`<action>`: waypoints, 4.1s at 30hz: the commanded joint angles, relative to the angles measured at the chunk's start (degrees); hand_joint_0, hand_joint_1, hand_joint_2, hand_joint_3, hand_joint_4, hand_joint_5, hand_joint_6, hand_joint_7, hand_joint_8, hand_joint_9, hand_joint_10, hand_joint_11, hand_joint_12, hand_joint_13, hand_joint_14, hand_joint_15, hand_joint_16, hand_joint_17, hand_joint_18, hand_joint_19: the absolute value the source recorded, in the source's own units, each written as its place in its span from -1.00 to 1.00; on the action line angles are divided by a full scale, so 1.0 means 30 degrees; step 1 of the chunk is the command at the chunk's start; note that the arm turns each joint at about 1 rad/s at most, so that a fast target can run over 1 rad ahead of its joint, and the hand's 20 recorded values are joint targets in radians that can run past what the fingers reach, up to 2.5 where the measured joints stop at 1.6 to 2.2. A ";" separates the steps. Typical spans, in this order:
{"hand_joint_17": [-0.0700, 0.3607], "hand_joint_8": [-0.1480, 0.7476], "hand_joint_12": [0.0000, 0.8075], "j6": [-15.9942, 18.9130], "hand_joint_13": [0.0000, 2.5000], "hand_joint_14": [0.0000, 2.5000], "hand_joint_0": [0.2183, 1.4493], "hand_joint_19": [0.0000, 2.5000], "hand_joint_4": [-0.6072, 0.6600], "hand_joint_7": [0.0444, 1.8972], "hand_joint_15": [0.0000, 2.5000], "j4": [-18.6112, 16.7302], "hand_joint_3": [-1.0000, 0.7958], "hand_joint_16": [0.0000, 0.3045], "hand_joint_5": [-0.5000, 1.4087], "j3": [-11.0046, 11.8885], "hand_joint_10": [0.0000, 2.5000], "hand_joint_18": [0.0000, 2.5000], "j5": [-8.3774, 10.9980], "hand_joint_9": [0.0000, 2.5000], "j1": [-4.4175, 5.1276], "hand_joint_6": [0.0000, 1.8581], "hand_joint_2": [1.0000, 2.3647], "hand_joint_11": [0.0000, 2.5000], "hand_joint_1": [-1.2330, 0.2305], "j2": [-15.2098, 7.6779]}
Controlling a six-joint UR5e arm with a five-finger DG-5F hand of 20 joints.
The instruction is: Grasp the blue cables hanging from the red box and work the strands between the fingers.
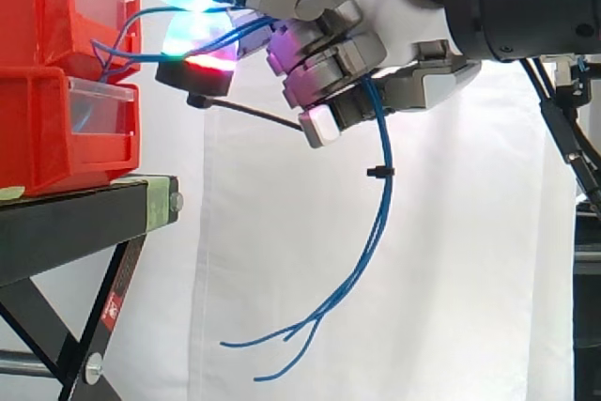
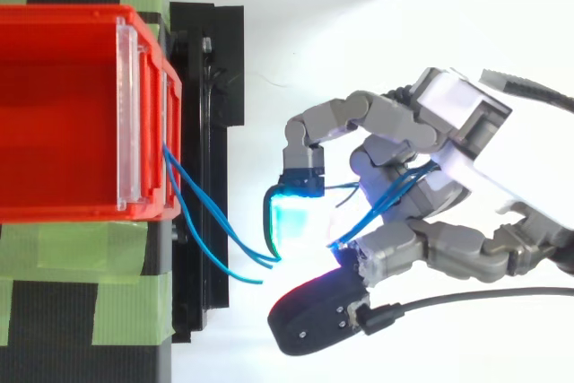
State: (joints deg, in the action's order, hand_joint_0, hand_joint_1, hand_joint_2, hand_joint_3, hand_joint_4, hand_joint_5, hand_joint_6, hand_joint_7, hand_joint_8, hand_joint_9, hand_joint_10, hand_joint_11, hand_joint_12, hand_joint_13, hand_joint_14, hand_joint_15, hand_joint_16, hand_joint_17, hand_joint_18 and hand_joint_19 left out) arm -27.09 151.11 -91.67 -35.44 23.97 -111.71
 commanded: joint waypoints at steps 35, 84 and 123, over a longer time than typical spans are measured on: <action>0.15 0.33 0.71 0.0005 0.65 1.00 -0.04 -0.43 0.29 0.27 0.45 -0.0652 -1.00 0.56 -0.34 0.0029 1.00 1.00 0.1909 0.42 0.0007 -0.10 -1.00 1.00 -0.26 0.0000; 0.15 0.33 0.71 0.0005 0.65 1.00 -0.03 -0.43 0.39 0.33 0.45 -0.0887 -1.00 0.56 -0.16 0.0000 1.00 1.00 0.2378 0.42 0.0036 -0.09 -1.00 1.00 -0.08 0.0000; 0.15 0.33 0.71 -0.0141 0.65 1.00 0.12 -0.43 0.37 0.34 0.45 -0.1238 -0.78 0.56 -0.16 0.0000 1.00 1.00 0.2525 0.42 0.0036 0.32 -0.99 1.00 -0.15 0.0000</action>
State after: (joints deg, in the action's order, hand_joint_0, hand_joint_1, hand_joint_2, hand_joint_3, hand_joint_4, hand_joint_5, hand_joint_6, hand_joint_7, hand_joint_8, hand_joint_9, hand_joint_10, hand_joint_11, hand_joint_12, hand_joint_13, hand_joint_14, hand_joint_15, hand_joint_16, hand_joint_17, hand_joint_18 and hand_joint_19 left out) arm -27.23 147.47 -91.66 -27.86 24.08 -111.71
